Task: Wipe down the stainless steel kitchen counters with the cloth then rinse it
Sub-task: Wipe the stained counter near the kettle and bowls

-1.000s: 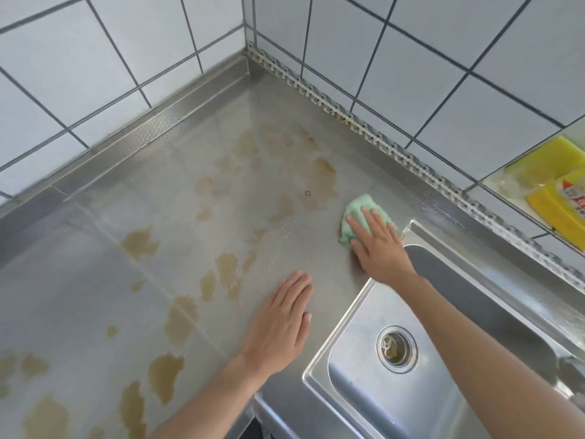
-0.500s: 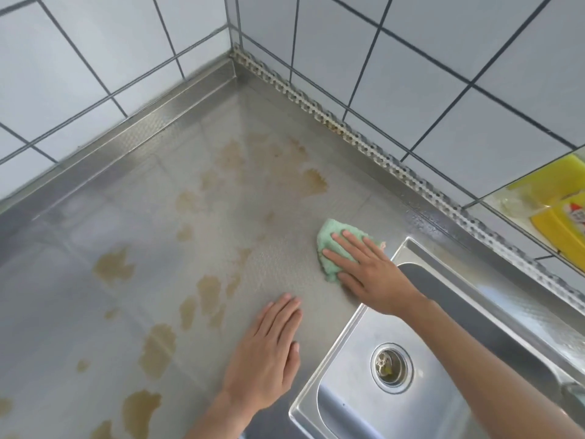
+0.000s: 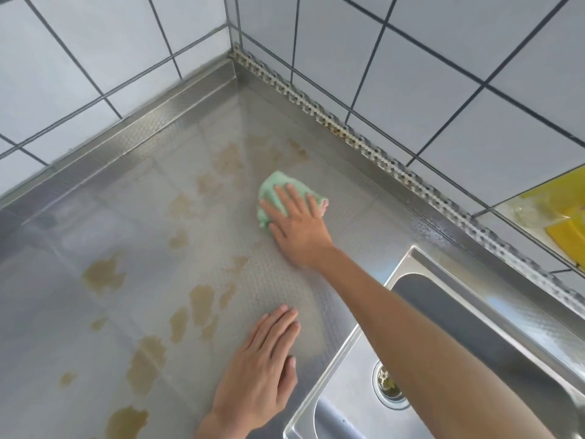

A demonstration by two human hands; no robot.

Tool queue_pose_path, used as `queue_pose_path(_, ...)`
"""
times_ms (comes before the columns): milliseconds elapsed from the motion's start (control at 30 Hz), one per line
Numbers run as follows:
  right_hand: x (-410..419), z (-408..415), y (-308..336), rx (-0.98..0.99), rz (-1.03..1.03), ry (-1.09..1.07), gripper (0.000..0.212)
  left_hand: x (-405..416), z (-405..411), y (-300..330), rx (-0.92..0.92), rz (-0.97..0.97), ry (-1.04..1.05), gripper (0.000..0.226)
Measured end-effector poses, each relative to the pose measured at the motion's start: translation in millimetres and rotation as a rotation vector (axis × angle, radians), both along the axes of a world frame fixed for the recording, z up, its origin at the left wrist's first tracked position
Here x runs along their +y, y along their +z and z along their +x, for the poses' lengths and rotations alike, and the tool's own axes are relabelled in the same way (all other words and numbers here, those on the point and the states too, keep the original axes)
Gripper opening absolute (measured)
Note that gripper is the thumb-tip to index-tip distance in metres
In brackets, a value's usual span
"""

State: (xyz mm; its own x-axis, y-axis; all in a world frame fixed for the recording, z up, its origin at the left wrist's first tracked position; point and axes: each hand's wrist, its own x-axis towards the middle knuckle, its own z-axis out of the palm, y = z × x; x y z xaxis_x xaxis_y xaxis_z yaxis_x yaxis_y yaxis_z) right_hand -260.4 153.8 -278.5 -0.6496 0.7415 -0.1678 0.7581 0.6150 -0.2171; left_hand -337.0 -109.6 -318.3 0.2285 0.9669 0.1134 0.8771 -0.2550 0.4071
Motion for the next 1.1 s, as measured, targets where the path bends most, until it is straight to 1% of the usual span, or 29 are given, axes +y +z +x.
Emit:
queue_pose_path(67,-37.2,27.4,-1.8,0.06,-0.011,0.163,0.05,0.9,-0.3,0.6,-0.011,0.0,0.01,0.054)
queue_pose_path(133,-51.7,66.4,-2.9,0.046,-0.014,0.288,0.05,1.6,-0.3,1.6,-0.012,-0.007,0.02,0.055)
queue_pose_path(200,-38.2,99.5,-2.3,0.009,0.006,0.29,0.052,1.3,-0.1,3.0,-0.004,-0.011,0.019,0.055)
queue_pose_path(233,-25.3,109.1,-0.7,-0.017,0.009,0.235,0.055,1.1,0.0,3.5,0.0,-0.013,0.017,0.056)
queue_pose_path(333,20.3,104.2,2.9,-0.067,-0.01,-0.05,0.061,1.1,0.0,6.4,-0.002,-0.021,0.024,0.055)
queue_pose_path(433,55.2,52.2,3.4,-0.069,-0.052,-0.331,0.06,0.8,-0.5,10.3,-0.008,-0.027,0.03,0.053)
queue_pose_path(500,59.4,9.2,4.7,-0.065,-0.066,-0.407,0.057,0.5,-0.1,12.0,-0.01,-0.027,0.032,0.053)
queue_pose_path(533,52.3,-9.1,5.5,-0.058,-0.069,-0.376,0.055,0.4,0.2,12.4,-0.011,-0.03,0.031,0.053)
queue_pose_path(567,38.5,-24.1,5.5,-0.049,-0.059,-0.3,0.054,0.7,0.6,12.6,-0.014,-0.034,0.031,0.053)
queue_pose_path(667,-29.0,-42.6,4.2,-0.011,-0.029,0.031,0.053,2.2,0.6,12.9,-0.027,-0.031,0.037,0.054)
queue_pose_path(767,-76.0,-16.5,6.3,0.021,-0.081,0.355,0.052,2.4,-0.1,14.8,-0.017,-0.048,0.046,0.054)
queue_pose_path(833,-73.6,16.2,9.9,0.01,-0.107,0.47,0.051,2.0,-0.1,15.4,-0.015,-0.047,0.051,0.054)
queue_pose_path(900,-58.5,49.0,12.9,-0.024,-0.121,0.411,0.052,2.5,-0.1,14.4,-0.03,-0.023,0.034,0.053)
queue_pose_path(967,-41.9,70.0,16.9,-0.053,-0.127,0.229,0.054,2.4,-1.3,13.1,-0.035,0.002,0.022,0.052)
queue_pose_path(1033,-31.7,69.0,18.3,-0.071,-0.138,0.038,0.055,2.1,-2.5,13.7,-0.016,0.018,0.025,0.052)
queue_pose_path(1100,-32.0,45.0,18.5,-0.095,-0.15,-0.124,0.055,1.9,-2.0,17.1,0.008,0.03,0.025,0.05)
